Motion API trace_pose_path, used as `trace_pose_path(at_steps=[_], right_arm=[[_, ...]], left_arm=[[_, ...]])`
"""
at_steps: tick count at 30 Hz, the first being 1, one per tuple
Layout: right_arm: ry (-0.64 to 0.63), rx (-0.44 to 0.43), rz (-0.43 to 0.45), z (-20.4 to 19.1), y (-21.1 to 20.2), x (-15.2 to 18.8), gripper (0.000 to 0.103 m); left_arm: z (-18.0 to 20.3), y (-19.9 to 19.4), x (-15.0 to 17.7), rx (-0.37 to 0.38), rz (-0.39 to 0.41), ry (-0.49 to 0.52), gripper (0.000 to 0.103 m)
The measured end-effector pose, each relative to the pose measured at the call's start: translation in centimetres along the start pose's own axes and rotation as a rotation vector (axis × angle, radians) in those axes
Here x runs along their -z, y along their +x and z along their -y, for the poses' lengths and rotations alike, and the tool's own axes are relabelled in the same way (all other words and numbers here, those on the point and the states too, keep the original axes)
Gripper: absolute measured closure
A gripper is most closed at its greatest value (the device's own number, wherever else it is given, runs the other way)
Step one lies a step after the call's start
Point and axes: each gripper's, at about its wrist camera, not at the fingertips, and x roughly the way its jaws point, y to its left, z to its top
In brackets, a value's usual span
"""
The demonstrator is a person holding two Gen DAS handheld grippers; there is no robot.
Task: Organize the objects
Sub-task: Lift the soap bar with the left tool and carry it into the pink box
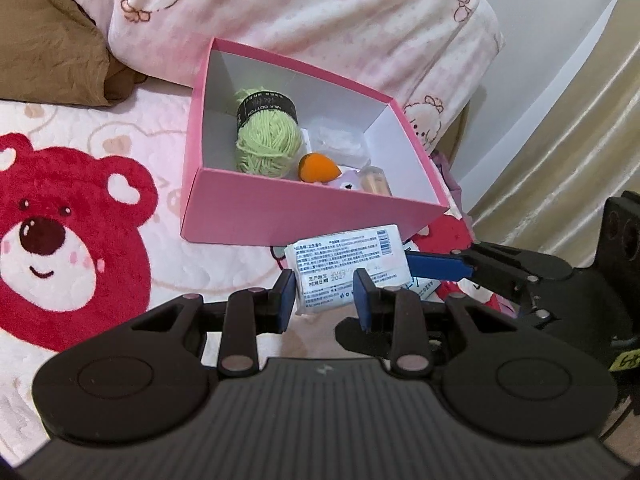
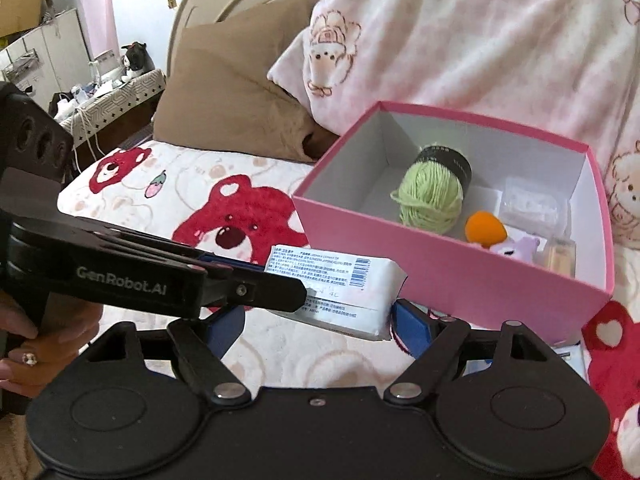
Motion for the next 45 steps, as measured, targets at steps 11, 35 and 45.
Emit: trace_pose_path(at_steps=[11,35,45], right_arm=[[-0.047,0.020,-0.001,0.1,-2.7,-4.1,0.041],[-0.086,0.296,-0.169,13.5,4.4,-12.3,0.057],[-0.207,0.402,-0.297,16.3,10.7,-12.9,0.060]], left_arm=[[2.4,-2.3,-4.5,-0.042,0.000,0.034,0.074],[3.8,14.9,-16.7,-0.054,-0.066,-0.071,0.072],[2.0,21.6,-18.2,-0.085,-0.115,-0.141,0.072]])
